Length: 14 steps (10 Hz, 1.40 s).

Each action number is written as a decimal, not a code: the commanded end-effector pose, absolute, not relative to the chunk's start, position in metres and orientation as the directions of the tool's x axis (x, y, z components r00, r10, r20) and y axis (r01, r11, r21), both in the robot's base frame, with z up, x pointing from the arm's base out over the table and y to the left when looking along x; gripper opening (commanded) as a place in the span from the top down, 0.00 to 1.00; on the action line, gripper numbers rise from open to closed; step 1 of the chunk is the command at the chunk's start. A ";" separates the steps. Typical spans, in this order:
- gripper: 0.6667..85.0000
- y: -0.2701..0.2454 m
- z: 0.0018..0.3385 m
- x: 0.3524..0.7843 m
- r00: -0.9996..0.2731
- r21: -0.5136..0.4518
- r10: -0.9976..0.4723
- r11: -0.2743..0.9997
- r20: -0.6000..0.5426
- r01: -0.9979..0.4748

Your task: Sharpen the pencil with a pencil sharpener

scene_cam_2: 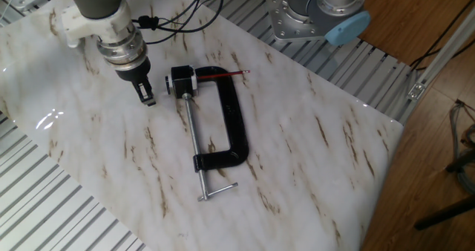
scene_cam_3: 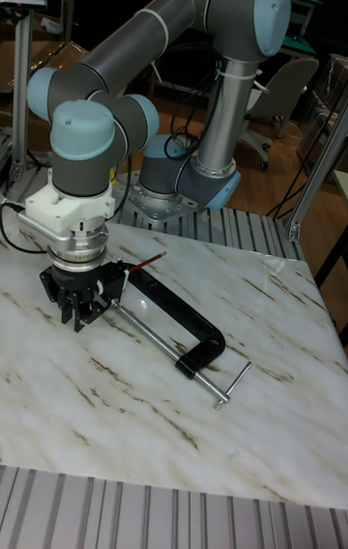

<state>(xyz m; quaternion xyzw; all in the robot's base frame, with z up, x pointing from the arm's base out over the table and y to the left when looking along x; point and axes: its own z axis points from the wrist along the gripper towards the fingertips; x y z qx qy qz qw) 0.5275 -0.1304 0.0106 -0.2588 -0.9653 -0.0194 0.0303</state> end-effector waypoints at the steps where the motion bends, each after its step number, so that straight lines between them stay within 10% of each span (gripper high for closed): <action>1: 0.64 -0.128 0.013 0.523 -0.862 0.032 0.503 0.862 0.064 0.505; 14: 0.70 -0.120 0.015 0.500 -0.853 0.028 0.512 0.856 0.099 0.517</action>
